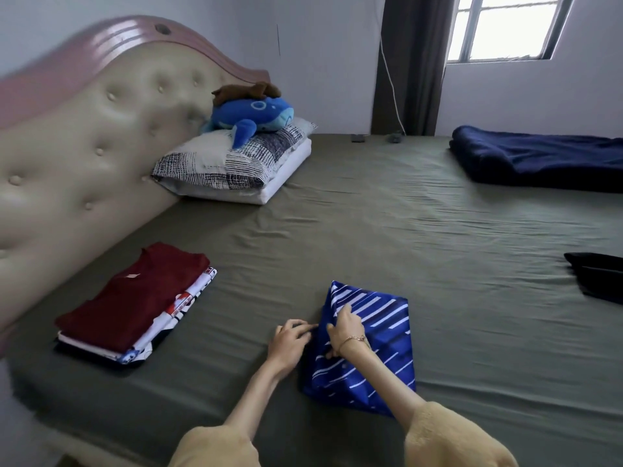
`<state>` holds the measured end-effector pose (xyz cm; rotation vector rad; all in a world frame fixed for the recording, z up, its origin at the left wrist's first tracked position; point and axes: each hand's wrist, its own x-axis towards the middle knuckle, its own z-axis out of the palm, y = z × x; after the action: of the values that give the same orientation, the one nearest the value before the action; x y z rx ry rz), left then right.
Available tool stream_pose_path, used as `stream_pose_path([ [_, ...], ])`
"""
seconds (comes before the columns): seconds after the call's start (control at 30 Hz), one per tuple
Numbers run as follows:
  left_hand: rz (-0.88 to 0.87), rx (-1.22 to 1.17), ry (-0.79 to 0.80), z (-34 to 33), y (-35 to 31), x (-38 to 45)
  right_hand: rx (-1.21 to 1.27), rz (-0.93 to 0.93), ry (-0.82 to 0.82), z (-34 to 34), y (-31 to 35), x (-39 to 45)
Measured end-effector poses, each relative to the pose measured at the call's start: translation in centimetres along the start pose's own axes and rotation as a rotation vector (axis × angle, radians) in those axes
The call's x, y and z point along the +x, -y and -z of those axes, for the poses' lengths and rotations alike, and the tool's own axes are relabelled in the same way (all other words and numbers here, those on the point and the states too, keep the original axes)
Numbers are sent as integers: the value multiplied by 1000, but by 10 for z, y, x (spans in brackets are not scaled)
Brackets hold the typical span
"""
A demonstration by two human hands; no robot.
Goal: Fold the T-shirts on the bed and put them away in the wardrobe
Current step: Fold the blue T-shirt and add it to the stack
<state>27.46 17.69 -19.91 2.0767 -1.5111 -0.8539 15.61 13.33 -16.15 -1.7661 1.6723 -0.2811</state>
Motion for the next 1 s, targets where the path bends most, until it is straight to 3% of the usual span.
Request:
stream_pose_path([
  [0.17,142,-238,30,-5,11,23,317,44,79,0,-14,6],
  [0.27,184,-228,32,-2,-10,16,241,40,-153,19,-31,6],
  [0.4,212,-200,67,-9,-27,21,80,-178,-409,47,-62,12],
  [0.5,231,-176,49,-20,-42,28,236,-358,-322,59,-83,19],
  [0.7,321,-408,-31,-22,-64,35,719,-381,-106,72,-92,32],
  [0.8,339,-512,-41,-18,-65,37,862,-317,-29,85,-81,29],
  [1.0,173,-762,-131,6,-82,40,909,-42,-102,121,-58,19],
])
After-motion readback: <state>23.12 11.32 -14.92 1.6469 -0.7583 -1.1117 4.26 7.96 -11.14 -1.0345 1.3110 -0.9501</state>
